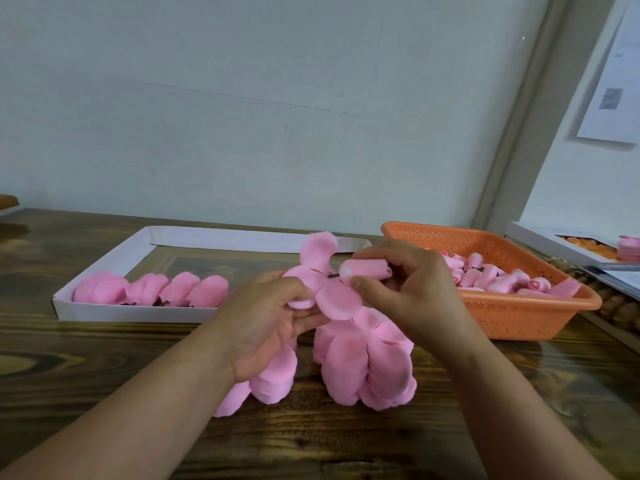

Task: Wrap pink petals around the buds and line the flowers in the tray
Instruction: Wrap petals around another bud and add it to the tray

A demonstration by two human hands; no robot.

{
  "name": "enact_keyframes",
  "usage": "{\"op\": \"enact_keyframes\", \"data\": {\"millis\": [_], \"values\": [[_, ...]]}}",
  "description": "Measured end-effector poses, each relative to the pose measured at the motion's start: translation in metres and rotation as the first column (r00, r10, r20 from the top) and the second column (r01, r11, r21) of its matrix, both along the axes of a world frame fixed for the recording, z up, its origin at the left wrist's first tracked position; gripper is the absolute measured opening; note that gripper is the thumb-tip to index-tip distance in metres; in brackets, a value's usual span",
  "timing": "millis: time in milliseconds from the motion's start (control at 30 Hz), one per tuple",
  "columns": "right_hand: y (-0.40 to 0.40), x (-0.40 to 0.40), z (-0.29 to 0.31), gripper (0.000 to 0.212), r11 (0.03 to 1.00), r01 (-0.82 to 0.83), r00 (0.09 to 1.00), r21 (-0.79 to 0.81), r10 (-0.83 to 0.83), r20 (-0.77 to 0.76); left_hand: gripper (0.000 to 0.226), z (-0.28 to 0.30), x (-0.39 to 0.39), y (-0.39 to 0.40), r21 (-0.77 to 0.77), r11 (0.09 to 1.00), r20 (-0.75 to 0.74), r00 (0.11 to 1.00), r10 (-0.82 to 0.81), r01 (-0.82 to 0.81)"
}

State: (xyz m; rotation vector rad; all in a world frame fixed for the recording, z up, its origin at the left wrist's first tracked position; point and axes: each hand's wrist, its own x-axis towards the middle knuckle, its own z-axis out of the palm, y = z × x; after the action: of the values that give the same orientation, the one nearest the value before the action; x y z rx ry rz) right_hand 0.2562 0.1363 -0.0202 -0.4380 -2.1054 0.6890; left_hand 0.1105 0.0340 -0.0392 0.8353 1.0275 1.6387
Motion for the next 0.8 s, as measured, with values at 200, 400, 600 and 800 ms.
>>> {"op": "enact_keyframes", "data": {"millis": [200,400,600,800], "values": [[-0.0037,-0.0024,-0.0049,0.016,0.996,-0.049,0.999,0.076,0.047,0.027,0.034,-0.0052,-0.0023,0.0029,-0.078,0.987,-0.047,0.99,0.135,-0.138],[-0.0023,-0.0025,-0.0076,0.021,0.997,-0.028,1.0,0.066,0.027,0.011,0.021,-0.0029,-0.001,0.0011,-0.099,0.975,-0.084,0.978,0.189,-0.197],[-0.0052,-0.0004,-0.0064,0.025,0.994,0.003,0.999,0.109,-0.009,0.052,0.023,-0.0019,-0.0033,0.0028,-0.115,0.972,-0.061,0.978,0.2,-0.206],[-0.0061,-0.0018,-0.0064,0.014,0.974,0.012,0.987,0.227,-0.047,0.151,0.022,-0.0031,-0.0037,0.0027,-0.108,0.976,-0.072,0.98,0.183,-0.19]]}}
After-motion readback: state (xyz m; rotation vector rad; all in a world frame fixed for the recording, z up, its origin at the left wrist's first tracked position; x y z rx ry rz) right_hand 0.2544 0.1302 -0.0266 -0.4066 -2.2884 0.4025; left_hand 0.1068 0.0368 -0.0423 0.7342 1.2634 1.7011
